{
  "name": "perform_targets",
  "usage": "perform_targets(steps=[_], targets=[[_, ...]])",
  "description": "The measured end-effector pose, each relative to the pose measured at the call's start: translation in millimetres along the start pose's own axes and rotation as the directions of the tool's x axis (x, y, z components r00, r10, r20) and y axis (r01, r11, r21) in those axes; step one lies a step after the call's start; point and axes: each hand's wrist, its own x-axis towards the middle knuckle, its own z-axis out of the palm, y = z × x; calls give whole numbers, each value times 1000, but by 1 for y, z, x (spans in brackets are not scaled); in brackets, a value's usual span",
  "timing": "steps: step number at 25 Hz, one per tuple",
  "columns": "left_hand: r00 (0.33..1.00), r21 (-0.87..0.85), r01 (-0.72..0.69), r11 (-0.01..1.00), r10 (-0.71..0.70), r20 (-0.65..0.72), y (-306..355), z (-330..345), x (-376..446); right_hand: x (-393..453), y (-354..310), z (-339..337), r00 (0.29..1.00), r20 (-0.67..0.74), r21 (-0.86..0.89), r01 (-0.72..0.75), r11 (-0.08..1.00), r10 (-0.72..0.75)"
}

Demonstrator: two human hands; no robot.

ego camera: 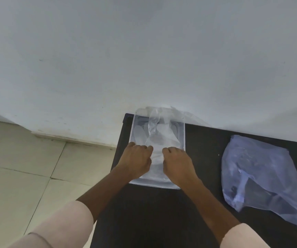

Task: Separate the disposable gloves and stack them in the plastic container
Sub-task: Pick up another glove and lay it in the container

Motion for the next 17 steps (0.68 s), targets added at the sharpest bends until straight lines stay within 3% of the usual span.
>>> perform_targets(steps=[4, 10, 13, 15, 17], targets=[[988, 176, -9, 984, -19, 155, 7, 5, 0, 4, -1, 1, 975, 222, -179, 34, 983, 7], [942, 265, -81, 961, -13, 336, 10, 4, -4, 4, -1, -5, 896, 444, -237, 93, 967, 23], [946, 212, -83, 974, 11, 323, 12, -5, -2, 8, -8, -12, 917, 399, -136, 31, 990, 26], [957, 169, -64, 983, 12, 290, 11, -7, 3, 16, -14, -12, 948, 307, 54, -104, 993, 83], [940, 162, -34, 986, -23, 340, 11, -3, 9, 27, -16, -8, 934, 305, 246, -267, 932, 187]])
